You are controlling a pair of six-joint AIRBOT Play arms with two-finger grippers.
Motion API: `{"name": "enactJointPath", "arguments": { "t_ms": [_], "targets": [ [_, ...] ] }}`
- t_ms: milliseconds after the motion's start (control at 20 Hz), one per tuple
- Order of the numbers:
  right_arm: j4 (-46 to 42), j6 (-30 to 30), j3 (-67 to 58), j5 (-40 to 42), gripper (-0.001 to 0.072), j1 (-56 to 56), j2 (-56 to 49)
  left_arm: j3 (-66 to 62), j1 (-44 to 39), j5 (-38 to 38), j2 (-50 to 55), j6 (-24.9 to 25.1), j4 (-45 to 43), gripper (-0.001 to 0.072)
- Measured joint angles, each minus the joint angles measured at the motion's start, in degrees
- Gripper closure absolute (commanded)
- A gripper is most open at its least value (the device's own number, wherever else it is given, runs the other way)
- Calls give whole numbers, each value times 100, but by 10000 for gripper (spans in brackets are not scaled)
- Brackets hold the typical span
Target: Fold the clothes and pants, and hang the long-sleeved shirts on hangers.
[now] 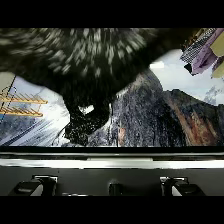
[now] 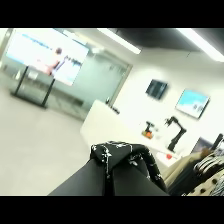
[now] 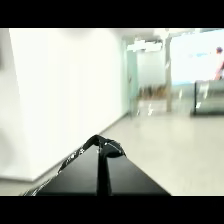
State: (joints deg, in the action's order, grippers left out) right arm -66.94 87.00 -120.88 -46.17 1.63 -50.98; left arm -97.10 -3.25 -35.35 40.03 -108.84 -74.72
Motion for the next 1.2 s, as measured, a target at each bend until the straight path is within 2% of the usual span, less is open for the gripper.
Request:
{"name": "enactJointPath", "arguments": {
  "t_ms": [300,550,700,900,1100,1200],
  "targets": [
    [-702,470,-11,391,681,0,503,-92,0,2,-461,2,-2,687],
    [-1034,809,-11,350,681,0,-348,221,-2,-431,-55,4,-4,687],
    [-1154,966,-9,133,681,0,-1373,470,-4,-570,756,2,7,687],
    [-1121,1572,87,107,680,0,-2981,603,-61,-557,2332,2,166,687],
    [-588,2061,358,203,673,0,-4325,638,-240,-308,4017,136,247,687],
    [-278,2153,428,-133,673,0,-4916,645,-330,-302,4664,184,256,687]
  ]
}}
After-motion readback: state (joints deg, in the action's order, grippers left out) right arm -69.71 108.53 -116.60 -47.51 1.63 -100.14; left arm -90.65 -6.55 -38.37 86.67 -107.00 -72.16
